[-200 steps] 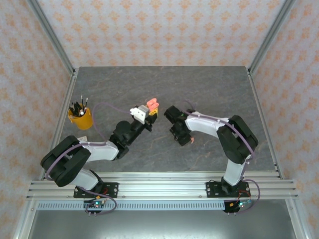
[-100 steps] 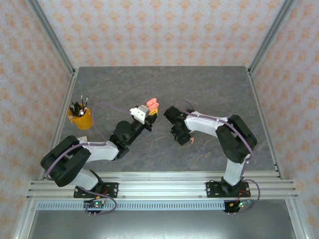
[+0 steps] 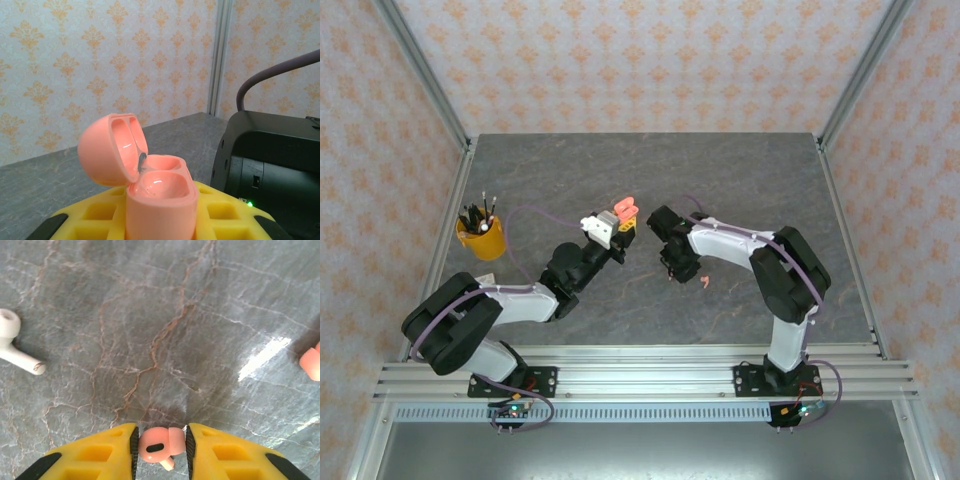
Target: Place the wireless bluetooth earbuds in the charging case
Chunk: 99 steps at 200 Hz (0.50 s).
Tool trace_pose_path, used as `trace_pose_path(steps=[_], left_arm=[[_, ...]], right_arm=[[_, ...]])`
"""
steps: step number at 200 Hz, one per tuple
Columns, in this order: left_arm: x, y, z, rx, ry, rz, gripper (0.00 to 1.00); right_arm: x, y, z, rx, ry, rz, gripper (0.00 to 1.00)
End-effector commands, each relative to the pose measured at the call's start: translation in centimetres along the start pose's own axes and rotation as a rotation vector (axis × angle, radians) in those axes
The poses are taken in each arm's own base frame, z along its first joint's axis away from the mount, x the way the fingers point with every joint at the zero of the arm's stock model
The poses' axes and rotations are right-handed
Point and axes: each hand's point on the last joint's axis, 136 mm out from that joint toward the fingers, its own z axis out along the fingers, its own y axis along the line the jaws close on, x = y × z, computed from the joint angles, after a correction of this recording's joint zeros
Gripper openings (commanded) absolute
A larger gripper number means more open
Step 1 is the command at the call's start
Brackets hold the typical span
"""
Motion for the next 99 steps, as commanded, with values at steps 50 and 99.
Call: trace_pose_path(steps=[50,99], left_arm=[[-2.48,0.88,-0.36,-0.040,-0.077,-0.001,0.00],[-2.77,0.91,-0.40,-0.040,-0.083,-0.002,0.00]], right_arm=[[-0.53,-1.16,-0.07,0.098,0.022,-0.258,0.33],[-0.56,-0.98,0.03,0.102,0.026,-0.293,0.35]])
